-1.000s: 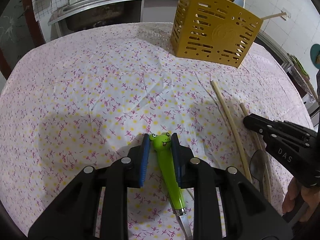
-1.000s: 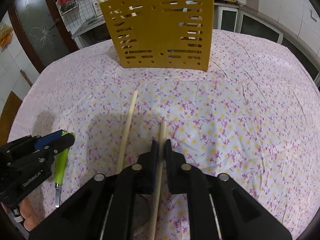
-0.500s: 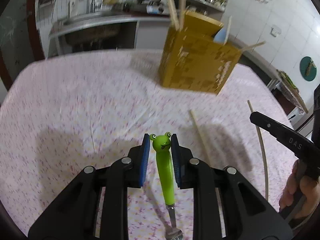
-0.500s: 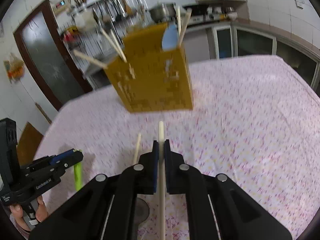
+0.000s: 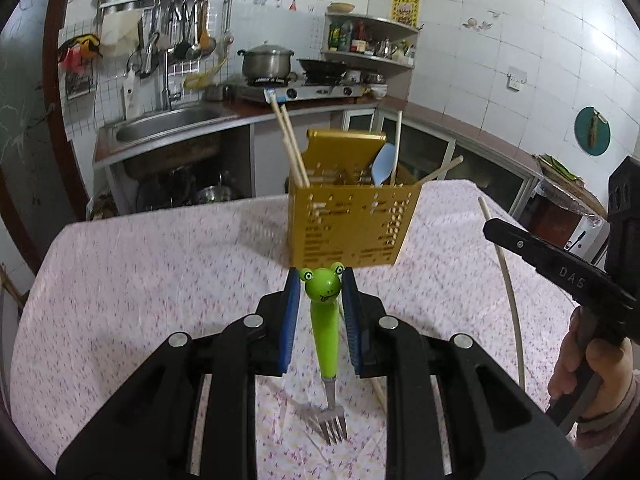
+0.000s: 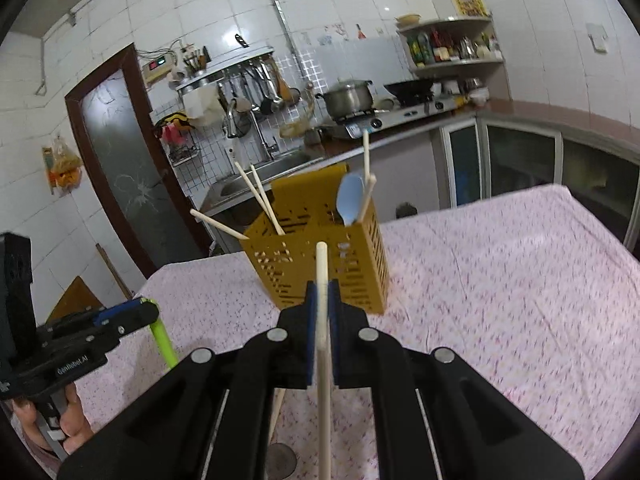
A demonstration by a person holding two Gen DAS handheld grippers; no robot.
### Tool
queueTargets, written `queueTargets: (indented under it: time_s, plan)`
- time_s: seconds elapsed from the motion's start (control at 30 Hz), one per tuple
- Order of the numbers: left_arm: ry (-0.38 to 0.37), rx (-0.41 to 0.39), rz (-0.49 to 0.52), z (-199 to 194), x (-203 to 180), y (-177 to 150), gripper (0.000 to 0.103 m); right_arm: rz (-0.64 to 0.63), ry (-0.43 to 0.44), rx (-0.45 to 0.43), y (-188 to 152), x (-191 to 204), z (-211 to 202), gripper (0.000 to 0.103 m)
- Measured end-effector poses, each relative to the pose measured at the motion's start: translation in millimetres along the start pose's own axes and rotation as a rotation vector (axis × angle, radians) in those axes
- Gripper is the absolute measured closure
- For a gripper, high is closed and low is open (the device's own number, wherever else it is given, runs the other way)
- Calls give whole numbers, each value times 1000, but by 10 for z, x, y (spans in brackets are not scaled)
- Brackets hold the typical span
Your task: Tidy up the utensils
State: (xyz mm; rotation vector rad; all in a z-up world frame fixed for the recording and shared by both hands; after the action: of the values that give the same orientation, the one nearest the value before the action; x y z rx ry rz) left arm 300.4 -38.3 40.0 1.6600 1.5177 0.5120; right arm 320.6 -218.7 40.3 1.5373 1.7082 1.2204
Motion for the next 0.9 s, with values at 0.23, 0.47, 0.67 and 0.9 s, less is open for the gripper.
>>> queueTargets:
  time_s: [0.23, 0.47, 0.67, 0.9]
  plan:
    - [-25, -48, 9, -56, -140, 331, 84, -8, -1, -88, 307, -67, 7, 97]
    - [-47, -110, 12, -96, -272, 798, 88, -54, -34, -193, 743, -52, 70, 97]
    - [-79, -154, -3, -121, -386, 1259, 94, -73, -56, -261, 1170, -46, 88, 97]
    - [-97, -230, 5, -133, -563, 1734, 103, -80, -110, -340, 1739, -103, 123, 97]
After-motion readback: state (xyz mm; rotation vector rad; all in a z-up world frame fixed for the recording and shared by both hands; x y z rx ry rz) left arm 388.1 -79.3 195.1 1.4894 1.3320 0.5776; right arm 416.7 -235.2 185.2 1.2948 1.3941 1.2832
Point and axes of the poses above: each gripper's, at about its wrist camera, not at the fingertips, and z roughly the way its jaws point, x to its left, y to its top, the point moved 7 cm from there along z, roughly the way its jaws point, and after that the axes turned 9 degrees about -z, right-handed, at the moved point
